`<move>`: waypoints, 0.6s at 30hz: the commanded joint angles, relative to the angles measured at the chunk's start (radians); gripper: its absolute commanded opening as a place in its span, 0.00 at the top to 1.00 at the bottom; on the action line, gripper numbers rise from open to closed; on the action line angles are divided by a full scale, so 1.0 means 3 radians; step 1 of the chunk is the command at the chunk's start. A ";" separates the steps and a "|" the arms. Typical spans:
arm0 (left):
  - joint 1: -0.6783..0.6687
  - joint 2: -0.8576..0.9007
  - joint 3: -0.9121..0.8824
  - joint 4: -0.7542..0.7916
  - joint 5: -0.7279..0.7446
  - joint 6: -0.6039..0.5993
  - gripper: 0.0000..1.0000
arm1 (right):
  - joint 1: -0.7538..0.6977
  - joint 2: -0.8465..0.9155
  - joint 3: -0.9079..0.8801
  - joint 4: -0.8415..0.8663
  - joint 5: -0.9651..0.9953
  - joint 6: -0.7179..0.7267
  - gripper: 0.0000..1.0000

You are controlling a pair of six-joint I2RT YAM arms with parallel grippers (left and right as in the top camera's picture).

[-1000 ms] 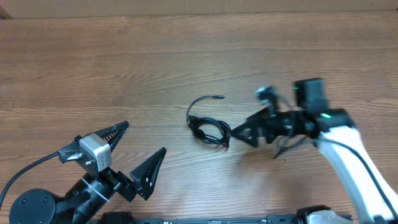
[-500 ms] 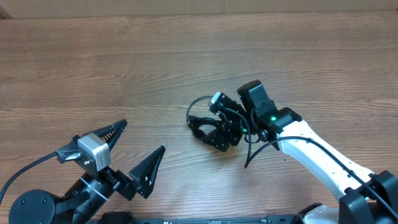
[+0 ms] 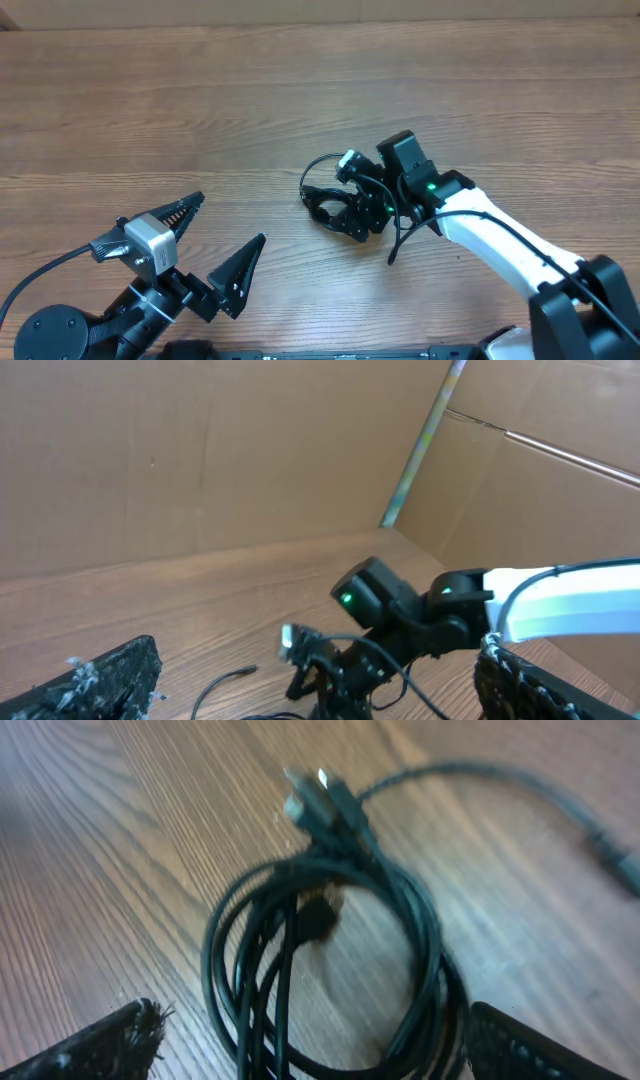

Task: Untangle cables
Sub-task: 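Grasp the black cable coil with the right gripper and lift it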

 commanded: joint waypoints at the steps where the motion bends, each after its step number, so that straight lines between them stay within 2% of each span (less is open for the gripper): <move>1: 0.0014 0.0014 0.0056 0.0015 -0.0013 0.0004 0.00 | -0.0004 0.0094 -0.0015 0.0000 -0.0111 -0.0005 0.07; 6: 0.0014 0.0014 0.0056 0.0014 -0.0013 0.0004 0.00 | -0.0004 0.0243 -0.0019 -0.0001 -0.0109 -0.0005 0.14; 11: 0.0014 0.0014 0.0056 0.0014 -0.0013 0.0004 0.00 | -0.0004 0.0384 -0.0019 -0.0003 -0.0112 -0.0004 0.18; 12: 0.0014 0.0014 0.0056 0.0014 -0.0013 0.0004 0.00 | -0.0004 0.0418 -0.0019 -0.0006 -0.0112 -0.0003 0.25; 13: 0.0014 0.0014 0.0056 0.0013 -0.0013 0.0004 0.00 | -0.0004 0.0445 -0.0019 -0.0025 -0.0112 -0.0004 0.43; 14: 0.0014 0.0014 0.0056 0.0013 -0.0013 0.0004 0.00 | -0.0004 0.0469 -0.0019 -0.0041 -0.0112 -0.0003 0.65; 15: 0.0014 0.0014 0.0056 0.0013 -0.0013 0.0004 0.00 | -0.0004 0.0483 -0.0019 -0.0058 -0.0111 0.0000 0.93; 18: 0.0014 0.0014 0.0056 0.0014 -0.0015 0.0005 0.00 | -0.0004 0.0490 -0.0018 -0.0064 -0.0112 0.0114 0.96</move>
